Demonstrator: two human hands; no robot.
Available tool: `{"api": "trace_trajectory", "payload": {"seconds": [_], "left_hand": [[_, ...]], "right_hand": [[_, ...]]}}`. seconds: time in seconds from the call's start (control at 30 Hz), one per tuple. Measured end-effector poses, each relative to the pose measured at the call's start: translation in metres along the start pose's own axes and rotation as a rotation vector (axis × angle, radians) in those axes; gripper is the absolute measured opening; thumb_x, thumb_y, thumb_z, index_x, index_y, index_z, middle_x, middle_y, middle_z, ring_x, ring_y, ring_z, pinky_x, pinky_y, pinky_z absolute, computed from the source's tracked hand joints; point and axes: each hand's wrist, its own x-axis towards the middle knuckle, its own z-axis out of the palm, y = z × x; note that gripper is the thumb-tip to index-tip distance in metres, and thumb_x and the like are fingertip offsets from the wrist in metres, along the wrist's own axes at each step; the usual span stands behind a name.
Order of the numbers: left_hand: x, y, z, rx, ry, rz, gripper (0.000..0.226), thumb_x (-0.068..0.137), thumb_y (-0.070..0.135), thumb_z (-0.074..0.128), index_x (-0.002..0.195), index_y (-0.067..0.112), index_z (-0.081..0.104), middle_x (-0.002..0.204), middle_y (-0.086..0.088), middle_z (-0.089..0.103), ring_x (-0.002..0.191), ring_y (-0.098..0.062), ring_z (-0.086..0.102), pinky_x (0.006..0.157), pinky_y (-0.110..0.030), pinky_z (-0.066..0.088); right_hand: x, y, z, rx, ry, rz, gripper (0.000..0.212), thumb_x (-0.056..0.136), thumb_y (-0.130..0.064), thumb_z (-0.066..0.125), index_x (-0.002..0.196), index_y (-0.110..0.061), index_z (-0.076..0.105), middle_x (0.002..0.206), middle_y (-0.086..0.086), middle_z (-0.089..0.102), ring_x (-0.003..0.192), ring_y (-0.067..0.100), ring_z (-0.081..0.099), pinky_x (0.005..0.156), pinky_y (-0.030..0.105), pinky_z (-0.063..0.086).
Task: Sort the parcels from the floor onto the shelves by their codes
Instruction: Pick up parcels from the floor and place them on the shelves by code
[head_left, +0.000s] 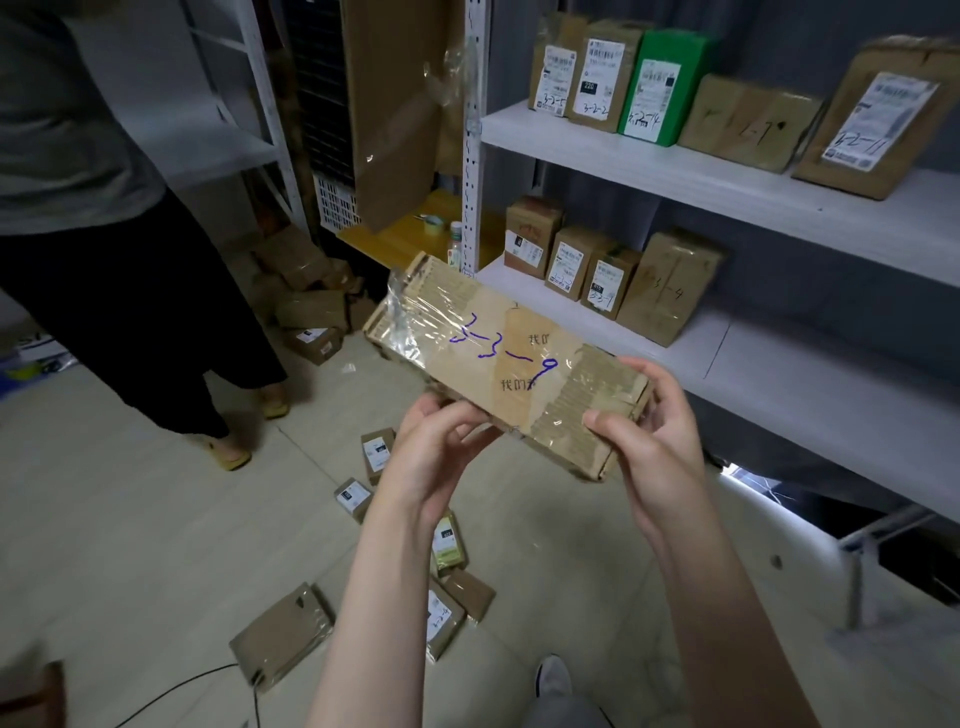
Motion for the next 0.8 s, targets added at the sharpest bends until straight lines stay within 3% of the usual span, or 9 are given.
{"api": "trace_trajectory", "payload": {"seconds": [0.07, 0.13, 0.27, 0.37, 0.5, 0.63, 0.8], "left_hand": [[0.000, 0.000, -0.001, 0.028, -0.014, -0.038, 0.021, 0.083, -0.013, 0.046, 0.087, 0.006, 0.052, 0.050, 0.004, 0.058, 0.050, -0.009, 0.058, 0.073, -0.033, 0.056], [0.002, -0.001, -0.004, 0.007, -0.020, -0.065, 0.021, 0.076, -0.002, 0.059, 0.093, 0.007, 0.052, 0.057, 0.004, 0.062, 0.054, -0.009, 0.061, 0.086, -0.043, 0.054], [0.007, -0.006, -0.007, -0.048, 0.080, -0.158, 0.063, 0.048, 0.021, 0.080, 0.104, 0.006, 0.053, 0.095, -0.011, 0.070, 0.086, -0.024, 0.068, 0.066, -0.034, 0.058], [0.009, -0.009, -0.003, -0.027, 0.127, -0.178, 0.060, 0.051, 0.015, 0.084, 0.104, 0.007, 0.055, 0.110, -0.019, 0.065, 0.099, -0.032, 0.057, 0.063, -0.030, 0.057], [0.011, -0.009, 0.002, 0.008, 0.101, -0.172, 0.035, 0.060, 0.000, 0.079, 0.086, 0.009, 0.058, 0.101, -0.019, 0.065, 0.097, -0.032, 0.060, 0.063, -0.030, 0.058], [0.011, -0.009, 0.003, 0.019, 0.089, -0.152, 0.047, 0.060, -0.002, 0.078, 0.104, 0.005, 0.062, 0.099, -0.015, 0.071, 0.096, -0.029, 0.069, 0.065, -0.028, 0.058], [0.017, -0.015, 0.005, -0.033, 0.119, -0.146, 0.039, 0.077, -0.012, 0.066, 0.106, 0.010, 0.054, 0.105, -0.017, 0.068, 0.103, -0.033, 0.067, 0.067, -0.030, 0.059]], "right_hand": [[0.000, 0.000, -0.001, 0.018, 0.035, -0.004, 0.055, 0.061, -0.004, 0.069, 0.111, -0.023, 0.059, 0.104, 0.000, 0.066, 0.091, 0.009, 0.067, 0.081, 0.031, 0.053], [0.000, 0.000, -0.001, 0.033, 0.072, -0.020, 0.056, 0.060, -0.003, 0.068, 0.110, -0.024, 0.058, 0.104, 0.000, 0.065, 0.091, 0.009, 0.066, 0.081, 0.031, 0.053], [0.000, -0.001, -0.002, 0.036, 0.118, -0.037, 0.062, 0.061, -0.002, 0.066, 0.118, -0.023, 0.053, 0.113, 0.005, 0.062, 0.092, 0.011, 0.064, 0.083, 0.030, 0.053], [0.000, -0.002, -0.006, 0.040, 0.141, -0.029, 0.071, 0.061, -0.003, 0.068, 0.126, -0.025, 0.048, 0.129, 0.005, 0.058, 0.107, 0.015, 0.063, 0.092, 0.033, 0.052], [0.003, -0.002, -0.008, 0.046, 0.187, 0.008, 0.078, 0.060, -0.005, 0.066, 0.132, -0.023, 0.044, 0.129, 0.006, 0.059, 0.110, 0.015, 0.061, 0.091, 0.031, 0.051], [0.003, 0.000, -0.011, 0.053, 0.220, 0.107, 0.079, 0.060, -0.012, 0.066, 0.136, -0.021, 0.044, 0.123, 0.005, 0.062, 0.110, 0.019, 0.062, 0.087, 0.033, 0.050], [0.001, 0.008, -0.015, 0.062, 0.295, 0.147, 0.052, 0.087, 0.001, 0.062, 0.134, -0.015, 0.046, 0.126, 0.006, 0.064, 0.110, 0.020, 0.064, 0.083, 0.031, 0.050]]}}
